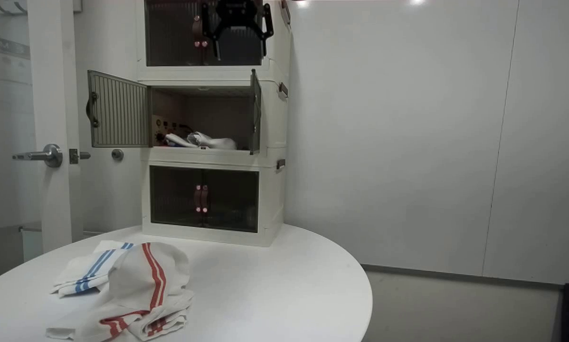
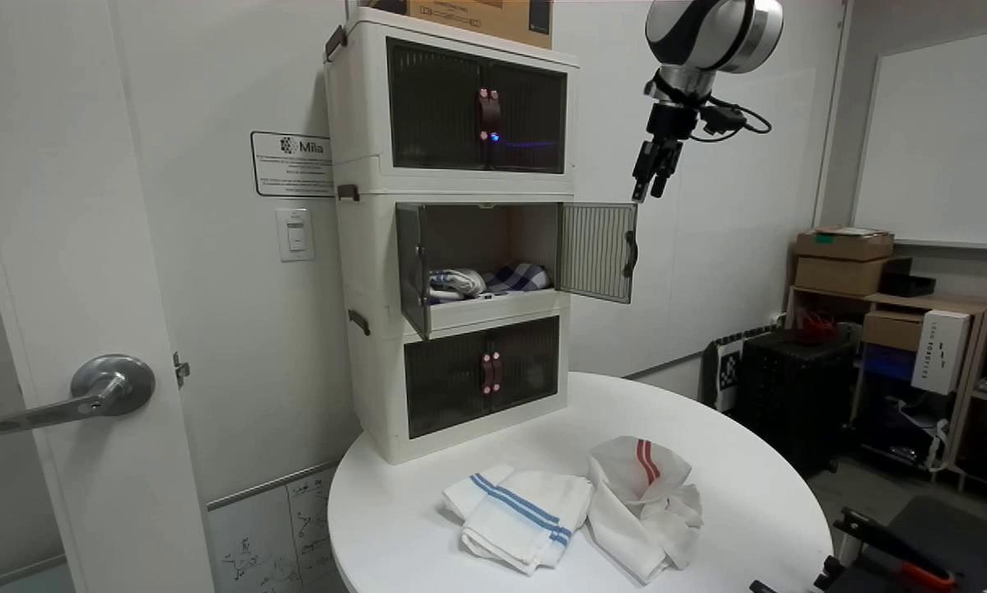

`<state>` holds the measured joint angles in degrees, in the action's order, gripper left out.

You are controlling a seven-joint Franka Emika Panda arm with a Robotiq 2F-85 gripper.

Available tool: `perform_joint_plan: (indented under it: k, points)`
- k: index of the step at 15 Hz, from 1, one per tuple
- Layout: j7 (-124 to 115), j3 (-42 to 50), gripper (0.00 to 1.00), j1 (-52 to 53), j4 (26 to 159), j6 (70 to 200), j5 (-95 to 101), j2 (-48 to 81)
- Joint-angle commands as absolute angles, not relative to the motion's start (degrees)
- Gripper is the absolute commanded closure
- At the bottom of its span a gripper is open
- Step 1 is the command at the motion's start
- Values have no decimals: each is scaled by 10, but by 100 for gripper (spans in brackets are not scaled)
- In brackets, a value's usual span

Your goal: Close the right cabinet door of the middle shelf

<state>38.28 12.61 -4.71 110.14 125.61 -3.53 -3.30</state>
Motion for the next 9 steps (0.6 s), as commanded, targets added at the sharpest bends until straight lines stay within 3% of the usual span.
perform_joint_plan:
  k: [1,9]
  points:
    - [408,115,0,-58,1082,1270,-61,-6]
    - [424,94,0,-60,1081,1283,-76,13]
